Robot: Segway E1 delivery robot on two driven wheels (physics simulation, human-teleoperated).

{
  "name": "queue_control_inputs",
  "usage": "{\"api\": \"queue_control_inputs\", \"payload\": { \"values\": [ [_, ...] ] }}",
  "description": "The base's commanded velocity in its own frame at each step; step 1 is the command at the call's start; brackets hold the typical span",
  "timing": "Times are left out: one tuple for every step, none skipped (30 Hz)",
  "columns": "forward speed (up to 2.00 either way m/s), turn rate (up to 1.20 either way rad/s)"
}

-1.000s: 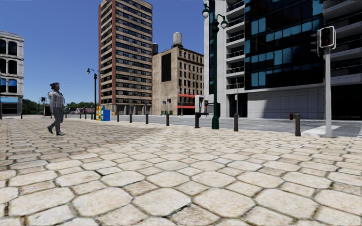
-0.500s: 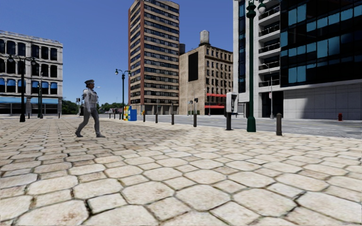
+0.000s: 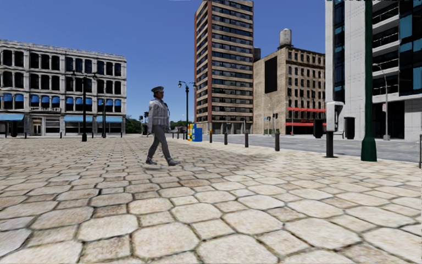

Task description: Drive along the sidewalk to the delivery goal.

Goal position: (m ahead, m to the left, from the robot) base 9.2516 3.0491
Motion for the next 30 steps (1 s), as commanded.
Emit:
{"api": "queue_control_inputs", "payload": {
  "values": [
    [2.0, 0.68],
    [2.0, 0.68],
    [2.0, 0.69],
    [2.0, 0.69],
    [2.0, 0.69],
    [2.0, 0.69],
    [2.0, 0.69],
    [2.0, 0.69],
    [2.0, 0.69],
    [2.0, 0.69],
    [2.0, 0.69],
    [2.0, 0.69],
    [2.0, 0.69],
    [2.0, 0.69],
    [2.0, 0.69],
    [2.0, 0.69],
    [2.0, 0.69],
    [2.0, 0.69],
    [2.0, 0.69],
    [2.0, 0.69],
    [2.0, 0.69],
    [2.0, 0.61],
    [2.0, 0.47],
    [2.0, 0.35],
    [2.0, 0.22],
    [2.0, 0.22],
    [2.0, 0.08],
    [2.0, 0.01],
    [2.0, 0.0],
    [2.0, 0.0]
  ]
}}
